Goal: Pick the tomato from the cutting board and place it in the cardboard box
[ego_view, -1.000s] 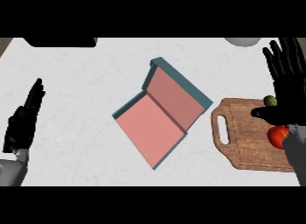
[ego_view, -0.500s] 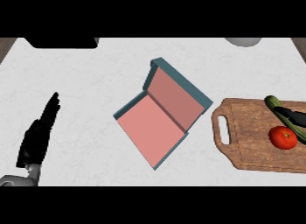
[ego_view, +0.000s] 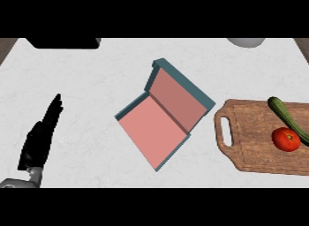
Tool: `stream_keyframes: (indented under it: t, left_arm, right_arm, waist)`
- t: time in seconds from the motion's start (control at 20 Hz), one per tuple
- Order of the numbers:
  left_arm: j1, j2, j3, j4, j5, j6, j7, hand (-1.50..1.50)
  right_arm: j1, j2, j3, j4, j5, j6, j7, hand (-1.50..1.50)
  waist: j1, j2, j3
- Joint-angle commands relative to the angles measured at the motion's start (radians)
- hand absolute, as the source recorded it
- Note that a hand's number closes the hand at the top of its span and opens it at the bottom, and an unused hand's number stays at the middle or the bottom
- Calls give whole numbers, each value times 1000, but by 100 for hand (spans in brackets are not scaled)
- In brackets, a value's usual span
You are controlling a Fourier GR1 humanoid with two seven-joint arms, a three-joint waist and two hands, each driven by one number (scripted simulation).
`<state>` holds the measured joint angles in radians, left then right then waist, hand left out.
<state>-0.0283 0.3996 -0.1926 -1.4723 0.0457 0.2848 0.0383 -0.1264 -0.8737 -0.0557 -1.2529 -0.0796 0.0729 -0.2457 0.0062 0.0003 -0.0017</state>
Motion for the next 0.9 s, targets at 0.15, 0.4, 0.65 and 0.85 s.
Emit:
stream_keyframes:
  t: [0.15, 0.4, 0.65, 0.85]
  left_arm:
    - [-3, 5, 20, 7, 6, -15, 0, 0]
    - [21, 16, 23, -52, -7, -27, 38, 0]
    - [-43, -6, 43, -56, -37, -35, 105, 0]
    - [62, -33, 58, -91, -56, -54, 40, 0]
  right_arm:
    - [3, -188, 156, -60, 128, 231, 173, -150]
    - [10, -150, 219, -190, 140, 311, 318, -150]
    - [-26, -79, 204, -226, 193, 331, 466, -150]
    - [37, -30, 148, -265, 255, 341, 480, -150]
  waist:
    - [9, 2, -1]
    - [-3, -1, 1]
    - [-4, -1, 2]
    - [-4, -1, 2]
